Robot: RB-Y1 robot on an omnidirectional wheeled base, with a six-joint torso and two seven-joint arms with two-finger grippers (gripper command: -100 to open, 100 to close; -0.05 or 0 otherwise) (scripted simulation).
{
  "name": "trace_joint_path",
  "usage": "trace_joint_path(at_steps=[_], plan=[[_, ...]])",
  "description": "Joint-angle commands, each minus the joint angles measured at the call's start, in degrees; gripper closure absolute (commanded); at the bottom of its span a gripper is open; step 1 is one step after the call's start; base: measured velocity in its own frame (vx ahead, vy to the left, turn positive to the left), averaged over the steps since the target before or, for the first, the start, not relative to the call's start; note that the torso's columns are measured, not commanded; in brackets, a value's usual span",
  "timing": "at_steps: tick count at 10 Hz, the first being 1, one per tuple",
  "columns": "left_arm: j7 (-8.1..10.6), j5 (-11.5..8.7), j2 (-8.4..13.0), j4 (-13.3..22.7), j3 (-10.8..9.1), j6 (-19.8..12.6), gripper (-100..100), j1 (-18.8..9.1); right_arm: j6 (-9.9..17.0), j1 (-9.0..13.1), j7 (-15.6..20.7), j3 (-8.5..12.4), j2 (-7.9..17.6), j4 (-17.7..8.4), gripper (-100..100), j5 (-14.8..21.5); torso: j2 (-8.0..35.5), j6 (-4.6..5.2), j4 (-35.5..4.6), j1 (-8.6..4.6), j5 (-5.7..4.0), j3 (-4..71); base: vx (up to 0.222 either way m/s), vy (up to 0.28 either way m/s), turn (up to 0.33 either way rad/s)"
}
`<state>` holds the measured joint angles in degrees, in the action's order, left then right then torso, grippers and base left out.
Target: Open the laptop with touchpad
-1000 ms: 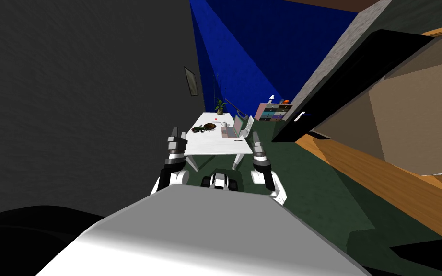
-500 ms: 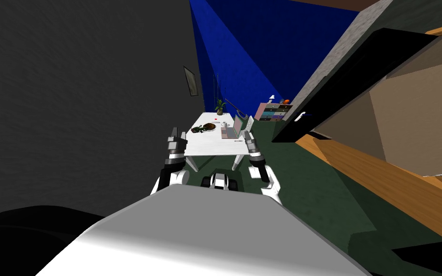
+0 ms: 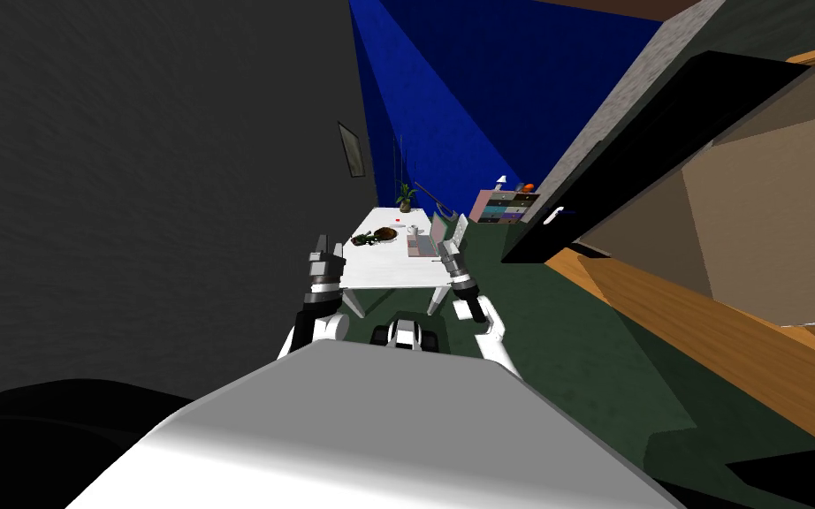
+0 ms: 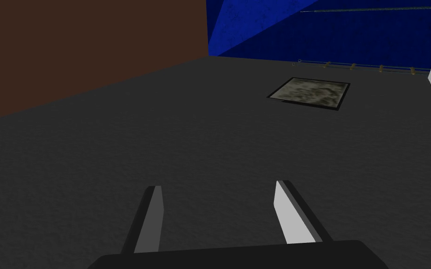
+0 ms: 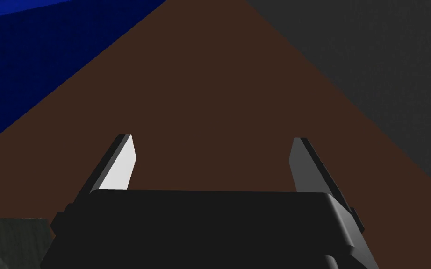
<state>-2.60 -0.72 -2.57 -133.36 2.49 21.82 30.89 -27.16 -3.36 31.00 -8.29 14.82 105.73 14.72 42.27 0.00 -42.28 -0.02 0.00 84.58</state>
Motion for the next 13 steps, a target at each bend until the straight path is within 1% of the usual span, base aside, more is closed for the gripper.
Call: trace_joint_path(at_steps=[1,2,3,4,5,6,7,8,9,10,12,13], plan=[[0.00,0.0,0.0,0.0,0.00,0.0,0,0.0,1.1,3.5,4.0,-0.9,1.3,-3.5,-100,1.4,0.0,0.01,0.0,0.01,0.00,0.0,0.020,-0.010,-0.002],[0.00,0.0,0.0,0.0,0.00,0.0,0,0.0,1.6,5.5,5.5,-1.6,2.1,-5.3,-100,2.3,0.0,0.00,0.0,0.02,0.01,0.0,0.030,-0.014,0.002],[0.00,0.0,0.0,0.0,0.00,0.0,0,0.0,1.6,5.6,6.2,-1.6,2.1,-5.7,-100,2.3,0.0,0.00,0.0,0.02,0.00,0.0,0.021,-0.009,0.004],[0.00,0.0,0.0,0.0,0.00,0.0,0,0.0,2.1,7.7,8.4,-2.2,2.9,-7.6,-100,3.3,0.0,0.01,0.0,0.02,0.00,0.0,0.018,-0.006,-0.002],[0.00,0.0,0.0,0.0,0.00,0.0,0,0.0,2.1,7.7,8.4,-2.2,2.9,-8.0,-100,3.3,0.0,0.00,0.0,0.03,0.01,0.0,0.014,-0.006,0.002],[0.00,0.0,0.0,0.0,0.00,0.0,0,0.0,2.7,9.7,10.6,-2.8,3.7,-10.0,-100,4.2,0.0,0.01,0.0,0.03,0.01,0.0,0.016,-0.007,-0.001],[0.00,0.0,0.0,0.0,0.00,0.0,0,0.0,3.2,11.8,12.1,-3.4,4.5,-11.9,-100,5.1,0.0,0.00,0.0,0.01,0.01,0.0,0.027,-0.013,0.003],[0.00,0.0,0.0,0.0,0.00,0.0,0,0.0,3.2,11.8,12.8,-3.4,4.5,-12.9,-100,5.1,0.0,0.00,0.0,0.00,0.00,0.0,0.021,-0.010,0.003],[0.00,0.0,0.0,0.0,0.00,0.0,0,0.0,3.8,13.9,14.9,-4.1,5.4,-14.5,-100,6.0,0.0,0.01,0.0,0.02,0.00,0.0,0.015,-0.008,-0.002],[0.00,0.0,0.0,0.0,0.00,0.0,0,0.0,3.8,13.9,15.0,-4.1,5.4,-15.4,-100,6.0,0.0,0.00,0.0,0.02,0.01,0.0,0.014,-0.007,0.002],[0.00,0.0,0.0,0.0,0.00,0.0,0,0.0,4.9,18.0,18.7,-5.3,7.2,-19.3,-100,7.9,0.0,0.00,0.0,0.02,0.01,0.0,0.023,-0.008,0.001],[0.00,0.0,0.0,0.0,0.00,0.0,0,0.0,4.9,18.1,19.4,-5.3,7.2,-20.4,-100,7.9,0.0,0.00,0.0,0.01,0.00,0.0,0.022,-0.011,0.002]])
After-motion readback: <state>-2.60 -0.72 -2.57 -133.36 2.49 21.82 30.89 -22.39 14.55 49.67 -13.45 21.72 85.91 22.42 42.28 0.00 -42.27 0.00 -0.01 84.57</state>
